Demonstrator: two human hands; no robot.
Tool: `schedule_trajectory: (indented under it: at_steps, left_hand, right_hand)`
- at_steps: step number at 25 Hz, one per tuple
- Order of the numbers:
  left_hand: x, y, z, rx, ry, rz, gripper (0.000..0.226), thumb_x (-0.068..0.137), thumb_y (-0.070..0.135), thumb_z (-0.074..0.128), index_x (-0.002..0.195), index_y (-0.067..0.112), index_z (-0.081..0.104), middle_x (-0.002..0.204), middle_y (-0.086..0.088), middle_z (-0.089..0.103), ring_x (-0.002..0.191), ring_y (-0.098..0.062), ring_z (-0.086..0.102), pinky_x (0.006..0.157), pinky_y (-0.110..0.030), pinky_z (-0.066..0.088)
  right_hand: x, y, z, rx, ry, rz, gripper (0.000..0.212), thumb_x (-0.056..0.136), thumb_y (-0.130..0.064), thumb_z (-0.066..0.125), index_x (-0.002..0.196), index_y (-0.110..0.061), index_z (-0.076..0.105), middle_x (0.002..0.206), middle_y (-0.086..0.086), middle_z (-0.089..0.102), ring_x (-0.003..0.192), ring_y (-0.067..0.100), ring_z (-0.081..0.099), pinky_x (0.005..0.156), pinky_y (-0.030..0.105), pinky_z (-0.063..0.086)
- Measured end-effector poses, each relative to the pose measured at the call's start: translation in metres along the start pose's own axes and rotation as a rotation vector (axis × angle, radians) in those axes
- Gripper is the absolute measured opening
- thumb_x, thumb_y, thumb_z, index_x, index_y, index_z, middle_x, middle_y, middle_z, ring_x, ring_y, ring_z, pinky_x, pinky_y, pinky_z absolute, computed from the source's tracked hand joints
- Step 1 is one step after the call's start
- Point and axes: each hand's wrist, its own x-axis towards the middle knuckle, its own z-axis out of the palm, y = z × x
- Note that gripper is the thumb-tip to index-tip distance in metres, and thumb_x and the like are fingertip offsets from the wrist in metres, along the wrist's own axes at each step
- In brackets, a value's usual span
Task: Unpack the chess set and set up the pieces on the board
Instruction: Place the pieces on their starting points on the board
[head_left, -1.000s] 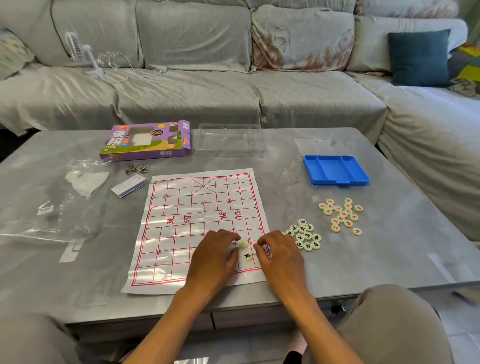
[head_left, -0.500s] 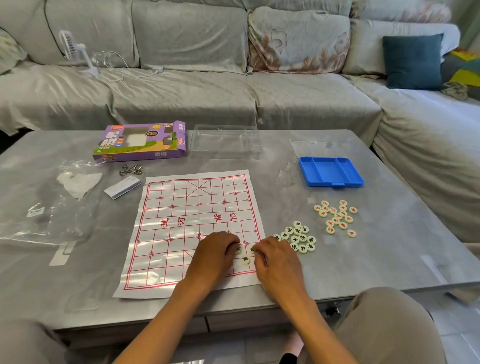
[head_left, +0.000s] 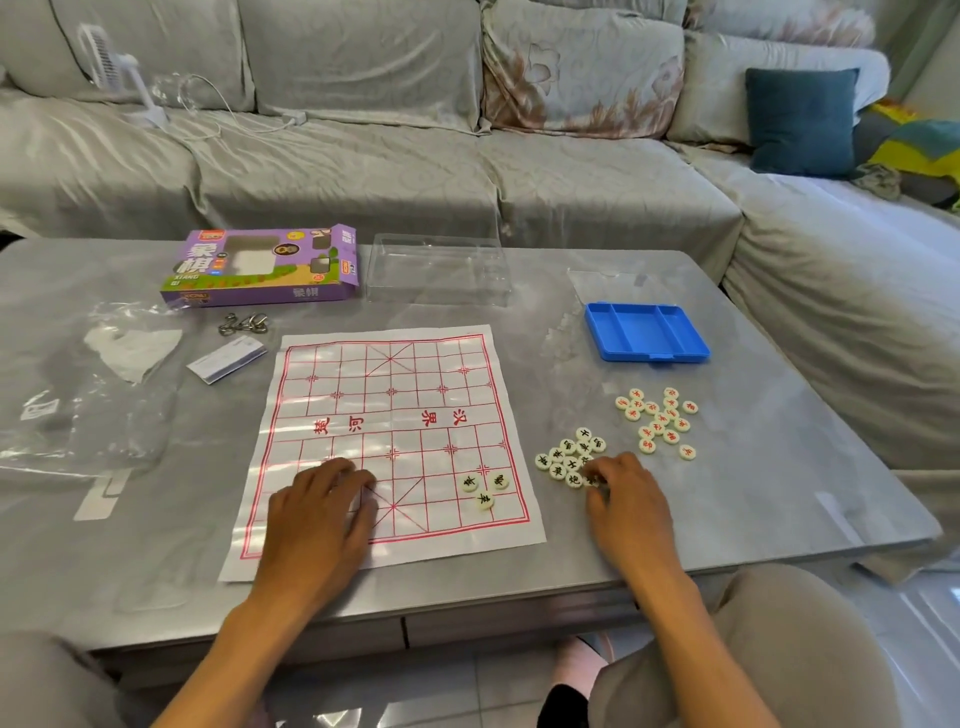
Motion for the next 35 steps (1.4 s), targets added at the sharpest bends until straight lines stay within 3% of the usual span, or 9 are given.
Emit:
schedule_trajectory:
  at_steps: [5, 12, 15, 17, 21, 27, 31, 35]
  left_hand:
    - [0.000, -0.001, 0.006, -0.026, 0.031, 0.017, 0.043, 0.094, 0.048, 0.027, 0.115, 0.028, 0.060, 0.134, 0.000, 0.055, 0.124, -0.025, 0.050, 0.099, -0.045, 0.039]
    - [-0.003, 0.003, 0.004, -0.019, 0.031, 0.002, 0.047, 0.095, 0.048, 0.025, 0.114, 0.026, 0.062, 0.131, -0.002, 0.057, 0.122, -0.027, 0.053, 0.099, -0.045, 0.040]
    - [-0.004, 0.005, 0.004, -0.004, 0.028, -0.005, 0.045, 0.094, 0.047, 0.027, 0.115, 0.026, 0.061, 0.130, -0.002, 0.058, 0.120, -0.027, 0.054, 0.097, -0.045, 0.042]
    - [-0.005, 0.005, 0.004, 0.001, 0.031, -0.001, 0.045, 0.094, 0.047, 0.027, 0.114, 0.026, 0.061, 0.129, -0.002, 0.059, 0.119, -0.027, 0.055, 0.097, -0.045, 0.042]
    - [-0.005, 0.004, 0.005, 0.010, 0.024, 0.005, 0.044, 0.094, 0.046, 0.028, 0.114, 0.025, 0.061, 0.129, -0.003, 0.059, 0.119, -0.028, 0.055, 0.097, -0.046, 0.042]
    - [-0.006, 0.003, 0.005, 0.008, 0.024, 0.008, 0.043, 0.093, 0.046, 0.030, 0.114, 0.025, 0.061, 0.130, -0.004, 0.058, 0.119, -0.029, 0.054, 0.096, -0.047, 0.042]
    - [-0.005, 0.004, 0.005, 0.003, 0.016, 0.000, 0.044, 0.093, 0.047, 0.028, 0.115, 0.026, 0.060, 0.131, -0.003, 0.057, 0.120, -0.028, 0.054, 0.098, -0.046, 0.041]
    - [-0.005, 0.004, 0.004, 0.011, 0.017, -0.005, 0.045, 0.094, 0.047, 0.027, 0.116, 0.026, 0.059, 0.131, -0.002, 0.057, 0.120, -0.027, 0.054, 0.098, -0.045, 0.040]
  right_hand:
    - [-0.003, 0.005, 0.003, 0.008, 0.056, -0.059, 0.019, 0.093, -0.026, 0.055, 0.109, -0.020, 0.062, 0.116, -0.004, 0.051, 0.100, 0.013, 0.046, 0.079, 0.024, 0.038]
    - [-0.005, 0.006, 0.004, 0.055, 0.113, 0.053, 0.025, 0.092, -0.037, 0.057, 0.112, -0.021, 0.061, 0.115, -0.003, 0.050, 0.100, 0.012, 0.044, 0.080, 0.023, 0.037]
    - [-0.002, 0.007, 0.002, -0.006, 0.070, 0.019, 0.023, 0.094, -0.039, 0.054, 0.109, -0.023, 0.059, 0.109, -0.003, 0.055, 0.097, 0.014, 0.047, 0.074, 0.025, 0.036]
    - [0.000, 0.007, 0.004, -0.031, 0.049, -0.011, 0.023, 0.095, -0.038, 0.052, 0.110, -0.022, 0.059, 0.104, -0.004, 0.055, 0.093, 0.014, 0.049, 0.071, 0.026, 0.037]
    - [0.001, 0.009, 0.001, 0.026, 0.000, -0.041, 0.025, 0.096, -0.031, 0.053, 0.117, -0.021, 0.061, 0.116, -0.002, 0.054, 0.102, 0.019, 0.052, 0.077, 0.025, 0.036]
    - [0.002, 0.007, 0.002, 0.019, -0.012, -0.019, 0.027, 0.097, -0.028, 0.050, 0.121, -0.021, 0.059, 0.117, 0.002, 0.053, 0.101, 0.019, 0.051, 0.079, 0.028, 0.041]
    - [0.004, 0.007, -0.005, 0.187, 0.036, 0.060, 0.013, 0.091, -0.029, 0.062, 0.102, -0.023, 0.063, 0.100, -0.004, 0.057, 0.083, 0.008, 0.052, 0.072, 0.022, 0.037]
    - [-0.003, -0.007, 0.009, 0.073, 0.133, -0.002, 0.007, 0.091, -0.027, 0.058, 0.092, -0.021, 0.062, 0.094, -0.004, 0.061, 0.084, 0.013, 0.052, 0.071, 0.030, 0.046]
